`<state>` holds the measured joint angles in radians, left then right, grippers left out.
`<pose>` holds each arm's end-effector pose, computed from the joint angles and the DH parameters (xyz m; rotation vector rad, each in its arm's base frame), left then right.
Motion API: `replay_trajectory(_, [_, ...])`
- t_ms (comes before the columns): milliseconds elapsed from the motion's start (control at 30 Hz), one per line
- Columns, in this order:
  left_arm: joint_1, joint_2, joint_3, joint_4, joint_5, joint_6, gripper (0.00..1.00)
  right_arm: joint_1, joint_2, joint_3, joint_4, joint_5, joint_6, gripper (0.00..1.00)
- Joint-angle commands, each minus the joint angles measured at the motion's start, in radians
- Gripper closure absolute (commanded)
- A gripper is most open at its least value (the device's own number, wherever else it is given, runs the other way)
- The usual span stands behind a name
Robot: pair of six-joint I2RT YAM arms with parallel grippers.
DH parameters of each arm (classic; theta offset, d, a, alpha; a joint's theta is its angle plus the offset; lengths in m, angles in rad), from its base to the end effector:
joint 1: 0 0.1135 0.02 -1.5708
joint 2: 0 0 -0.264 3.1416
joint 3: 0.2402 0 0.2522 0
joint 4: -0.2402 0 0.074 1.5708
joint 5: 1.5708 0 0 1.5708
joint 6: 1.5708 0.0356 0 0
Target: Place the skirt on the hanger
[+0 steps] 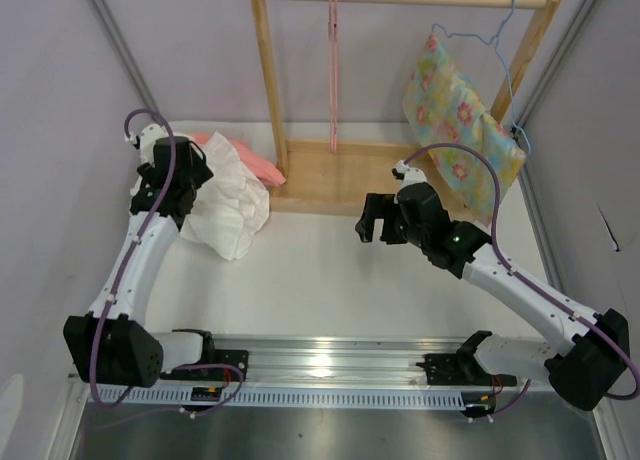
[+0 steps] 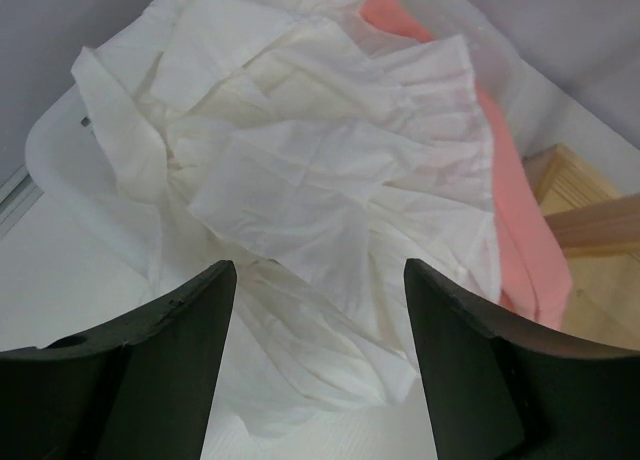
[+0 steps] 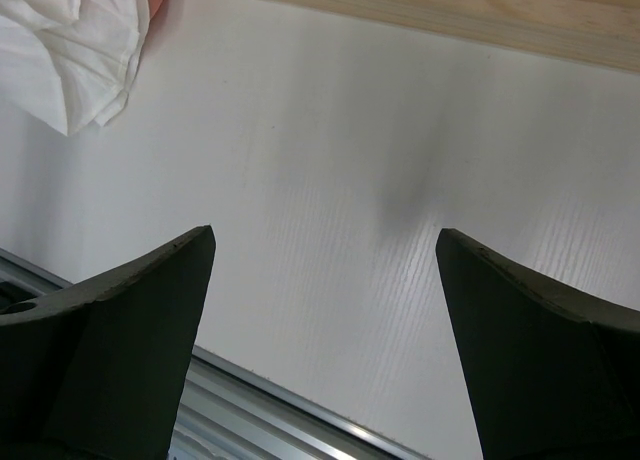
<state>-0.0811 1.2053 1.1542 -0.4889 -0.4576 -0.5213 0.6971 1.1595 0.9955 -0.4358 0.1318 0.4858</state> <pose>0.2646 -0.0057 0.3530 -0.7060 1.9267 0.1105 0.1994 0.1609 0.3130 -0.1567 2.2088 0.5298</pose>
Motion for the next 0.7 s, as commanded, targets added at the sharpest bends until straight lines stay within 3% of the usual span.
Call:
replay_trajectory(0, [0.058, 0.051, 0.021, 0.032, 0.01, -0.083, 0.27, -0.011, -0.003, -0.005, 0.029, -0.015, 0.0, 0.01])
replay_trajectory(167, [0.118, 0.179, 0.024, 0.067, 0.045, -0.12, 0.28, -0.03, -0.003, -0.032, 0.052, -0.044, 0.0, 0.01])
replay_trajectory(600, [0.142, 0.387, 0.07, 0.141, 0.053, -0.105, 0.27, -0.051, -0.003, -0.044, 0.057, -0.066, -0.003, 0.0])
replay_trajectory(667, [0.142, 0.413, 0.093, 0.156, 0.071, -0.094, 0.31, -0.051, -0.006, -0.044, 0.052, -0.069, -0.004, 0.01])
